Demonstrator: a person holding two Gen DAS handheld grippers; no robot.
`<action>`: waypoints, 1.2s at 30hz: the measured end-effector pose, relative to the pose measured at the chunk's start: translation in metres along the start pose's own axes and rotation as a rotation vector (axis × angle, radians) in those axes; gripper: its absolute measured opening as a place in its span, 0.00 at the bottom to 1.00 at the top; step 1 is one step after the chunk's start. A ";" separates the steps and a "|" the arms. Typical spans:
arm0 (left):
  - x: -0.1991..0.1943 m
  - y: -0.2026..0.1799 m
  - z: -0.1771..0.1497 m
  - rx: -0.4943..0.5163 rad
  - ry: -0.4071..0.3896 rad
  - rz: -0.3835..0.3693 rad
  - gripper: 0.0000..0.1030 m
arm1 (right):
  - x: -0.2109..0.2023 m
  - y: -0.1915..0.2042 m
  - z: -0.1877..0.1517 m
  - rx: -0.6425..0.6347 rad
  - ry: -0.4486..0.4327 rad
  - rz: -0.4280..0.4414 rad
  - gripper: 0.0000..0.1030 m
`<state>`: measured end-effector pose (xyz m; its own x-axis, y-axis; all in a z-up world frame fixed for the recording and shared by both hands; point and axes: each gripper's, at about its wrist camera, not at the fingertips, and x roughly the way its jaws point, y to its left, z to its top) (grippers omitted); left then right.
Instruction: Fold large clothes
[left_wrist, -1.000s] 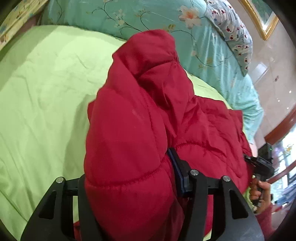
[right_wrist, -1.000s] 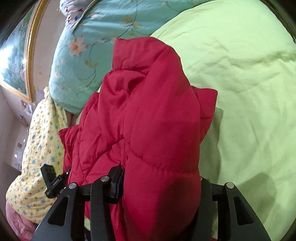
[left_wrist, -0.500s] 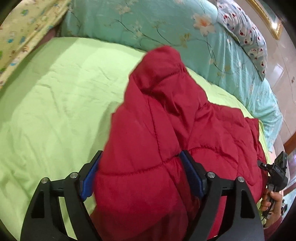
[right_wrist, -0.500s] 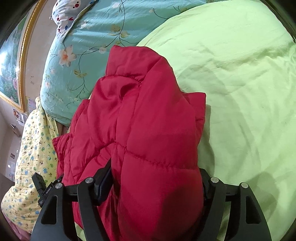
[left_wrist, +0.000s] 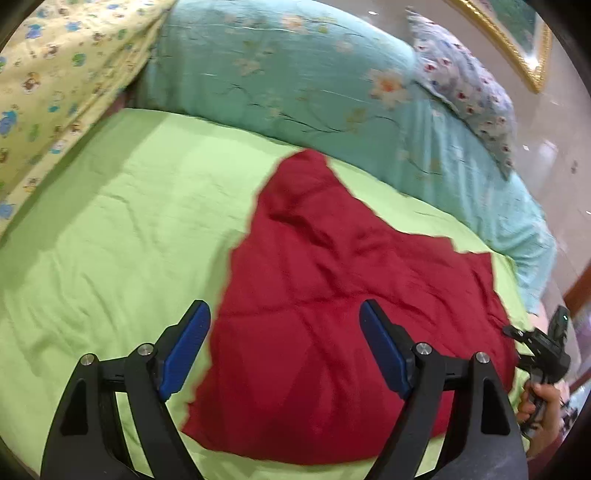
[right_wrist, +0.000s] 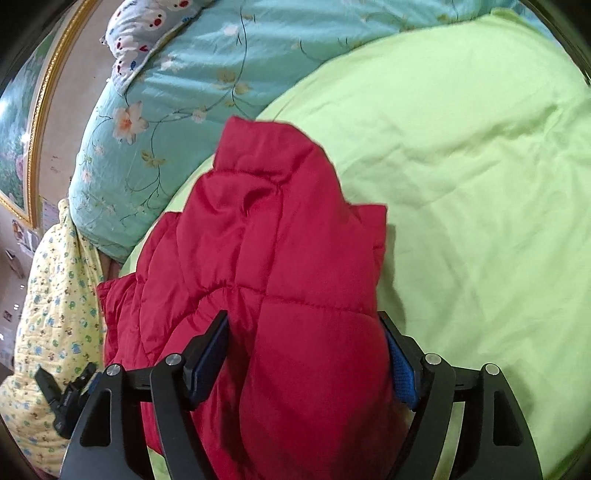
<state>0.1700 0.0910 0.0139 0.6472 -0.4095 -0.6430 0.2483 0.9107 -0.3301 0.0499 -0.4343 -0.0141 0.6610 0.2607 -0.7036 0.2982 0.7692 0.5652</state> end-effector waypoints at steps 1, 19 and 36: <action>-0.001 -0.005 -0.003 0.013 0.007 -0.016 0.81 | -0.006 0.002 -0.001 -0.006 -0.022 -0.016 0.76; 0.013 -0.062 -0.042 0.192 0.079 -0.097 0.81 | -0.016 0.098 -0.032 -0.347 -0.057 -0.021 0.76; 0.082 -0.069 -0.014 0.266 0.133 -0.018 0.81 | 0.073 0.126 -0.020 -0.532 0.052 -0.231 0.76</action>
<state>0.1962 -0.0062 -0.0254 0.5456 -0.4128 -0.7293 0.4503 0.8784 -0.1603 0.1217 -0.3070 -0.0031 0.5809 0.0692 -0.8110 0.0350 0.9933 0.1097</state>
